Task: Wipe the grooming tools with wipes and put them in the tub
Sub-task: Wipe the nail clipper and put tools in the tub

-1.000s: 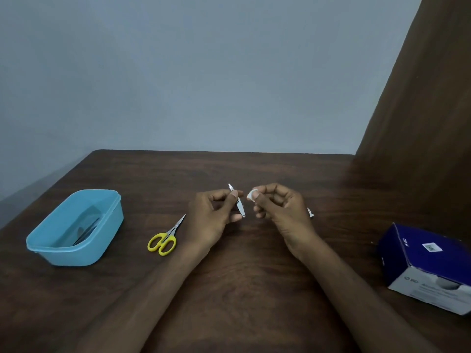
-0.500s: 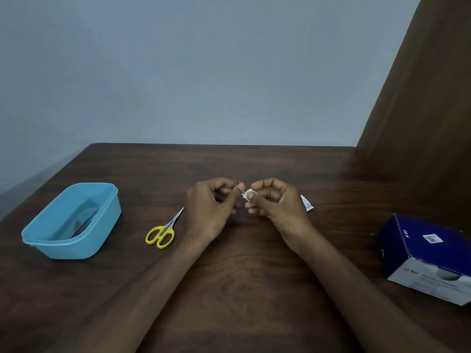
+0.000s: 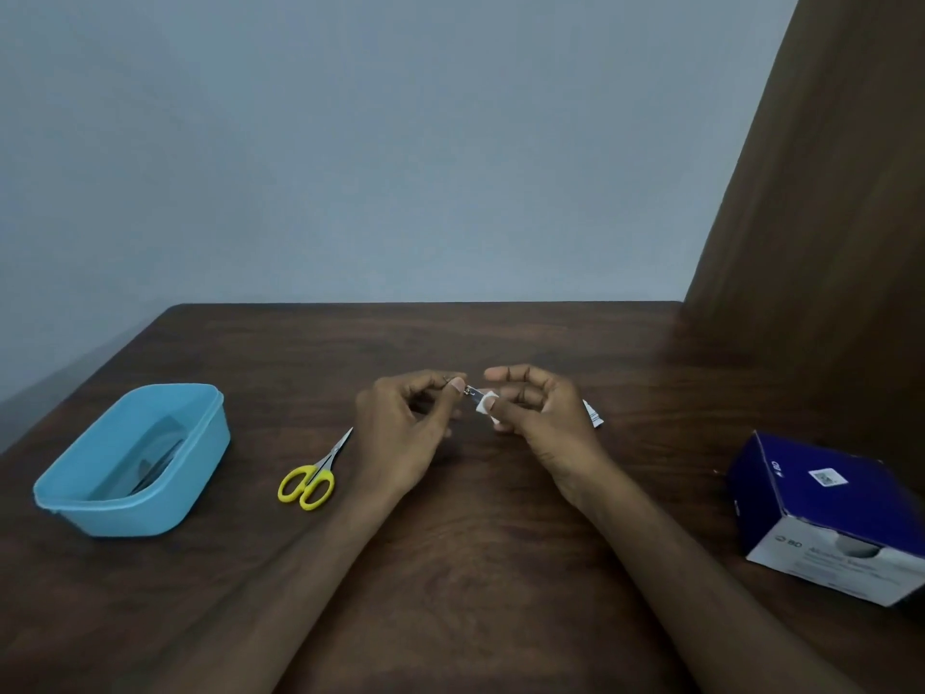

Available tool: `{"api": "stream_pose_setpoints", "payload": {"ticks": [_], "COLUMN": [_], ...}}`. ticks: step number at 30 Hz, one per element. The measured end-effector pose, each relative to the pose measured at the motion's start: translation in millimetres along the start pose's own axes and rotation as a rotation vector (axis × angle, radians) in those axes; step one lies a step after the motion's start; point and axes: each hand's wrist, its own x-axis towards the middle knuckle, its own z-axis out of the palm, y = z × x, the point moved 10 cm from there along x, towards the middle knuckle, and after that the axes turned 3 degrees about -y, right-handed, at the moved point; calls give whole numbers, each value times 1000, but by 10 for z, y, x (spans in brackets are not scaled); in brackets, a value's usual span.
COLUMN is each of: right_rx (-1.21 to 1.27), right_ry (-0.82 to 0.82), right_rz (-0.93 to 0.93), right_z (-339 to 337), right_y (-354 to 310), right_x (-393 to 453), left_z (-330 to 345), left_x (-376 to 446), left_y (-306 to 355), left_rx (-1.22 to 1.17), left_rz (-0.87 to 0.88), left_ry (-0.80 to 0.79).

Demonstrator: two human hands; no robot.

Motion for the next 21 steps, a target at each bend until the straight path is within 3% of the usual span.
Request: {"api": "stream_pose_setpoints", "payload": {"ticks": [6, 13, 21], "right_rx": [-70, -75, -90], "right_ry": [76, -1, 112], "right_rz": [-47, -48, -65], "right_z": [-41, 28, -75], "right_y": [-38, -37, -59], "right_x": [-18, 3, -9], "left_z": [40, -81, 43], "left_x": [-61, 10, -7], "left_y": [156, 24, 91], "left_rx": [85, 46, 95], "left_rz": [96, 43, 65], "left_ry": [-31, 49, -53]}}
